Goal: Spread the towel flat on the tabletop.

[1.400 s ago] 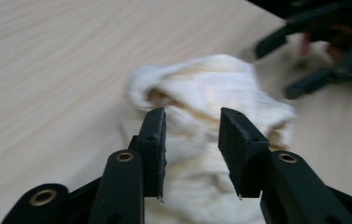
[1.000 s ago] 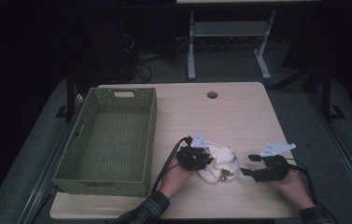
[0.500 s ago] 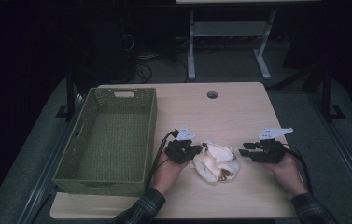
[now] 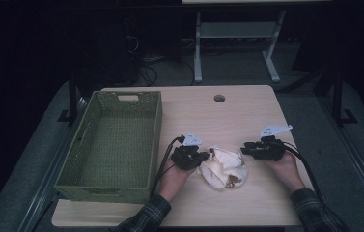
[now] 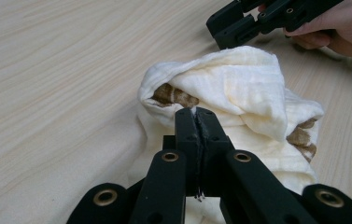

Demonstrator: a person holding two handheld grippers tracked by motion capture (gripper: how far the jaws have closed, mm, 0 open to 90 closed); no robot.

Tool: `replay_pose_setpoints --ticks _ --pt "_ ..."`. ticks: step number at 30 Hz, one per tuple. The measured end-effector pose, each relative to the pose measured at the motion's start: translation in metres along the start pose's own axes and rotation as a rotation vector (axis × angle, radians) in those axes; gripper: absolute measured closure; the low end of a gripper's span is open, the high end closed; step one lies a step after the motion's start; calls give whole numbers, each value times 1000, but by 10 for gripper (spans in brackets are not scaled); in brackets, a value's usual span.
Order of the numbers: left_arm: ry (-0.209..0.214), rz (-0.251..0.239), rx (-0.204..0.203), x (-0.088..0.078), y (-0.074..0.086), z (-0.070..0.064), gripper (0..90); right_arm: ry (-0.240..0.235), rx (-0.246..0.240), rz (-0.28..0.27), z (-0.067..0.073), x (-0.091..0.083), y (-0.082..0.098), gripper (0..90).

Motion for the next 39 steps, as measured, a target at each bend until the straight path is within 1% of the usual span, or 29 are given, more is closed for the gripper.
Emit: replay_pose_setpoints --ticks 1,2,4,6,8,10,11,13,14,15,18,19,21,22,24,25,26,27,28,30,31,32,33,35,38,39 --pt "0 0 0 0 0 0 884 0 0 0 0 0 0 650" --pt "1 -1 -2 0 0 0 884 -10 -10 -2 1 2 0 648" --pt "3 0 3 1 0 0 884 -13 -3 5 3 4 1 648" --pt "4 1 1 1 0 0 884 -16 -18 6 4 7 2 646" --pt "4 1 1 1 0 0 884 -26 -22 13 5 9 3 649" --pt "7 2 -2 1 1 0 884 -21 -36 21 6 11 4 657" --pt "7 2 -2 1 1 0 884 -29 -36 21 7 11 4 657" --pt "7 4 -8 2 1 0 884 -31 -45 16 7 12 4 669" --pt "9 11 -3 2 1 1 885 -36 -51 21 9 12 4 690" --pt "9 11 -3 2 1 1 885 -37 -62 11 9 13 5 720" --pt "8 10 -3 2 1 1 885 -49 -76 19 12 13 5 846" --pt "8 10 -3 2 1 1 885 -48 -87 19 13 13 6 868" --pt "3 8 -2 0 1 2 886 -31 -95 17 15 13 6 883" --pt "2 -4 -10 0 1 2 886 -16 -100 17 14 12 6 886" --pt "-1 -10 -13 -2 0 2 886 15 -86 24 12 9 5 890" --pt "-3 -10 -7 -3 -1 3 887 21 -81 18 9 6 4 891" --pt "-4 -10 -9 -3 -2 3 887 22 -77 5 7 3 3 891" --pt "-4 -10 -9 -3 -2 3 887 26 -59 -3 6 -1 2 892" --pt "-10 -25 -18 -5 -5 4 888 31 -62 -11 5 -4 1 892" --pt "-21 -34 -25 -6 -10 6 888 43 -58 -18 3 -10 -1 892" --pt "-29 -41 -28 -6 -12 8 888 57 -58 -15 2 -12 -2 892" --pt "-29 -41 -28 -6 -12 8 889 67 -69 -16 0 -14 -3 892" --pt "-47 -45 -27 -7 -17 10 890 78 -71 -16 -2 -17 -4 892" --pt "-68 -47 -30 -7 -21 13 890 101 -69 -16 -6 -22 -6 892" --pt "-112 -31 -28 -4 -26 19 890 132 -62 -11 -14 -30 -8 891" --pt "-112 -31 -28 -4 -26 19 891 132 -62 -11 -14 -30 -8 891"
Point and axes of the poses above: each handheld gripper's, and its own axes: x roughly forward along the jaws, y roughly out of its underside, z roughly to its left, the point moved 2 cm from there along x, roughly forward along the jaws, and after that the axes turned 6 degrees about x, right-handed, at the moved point
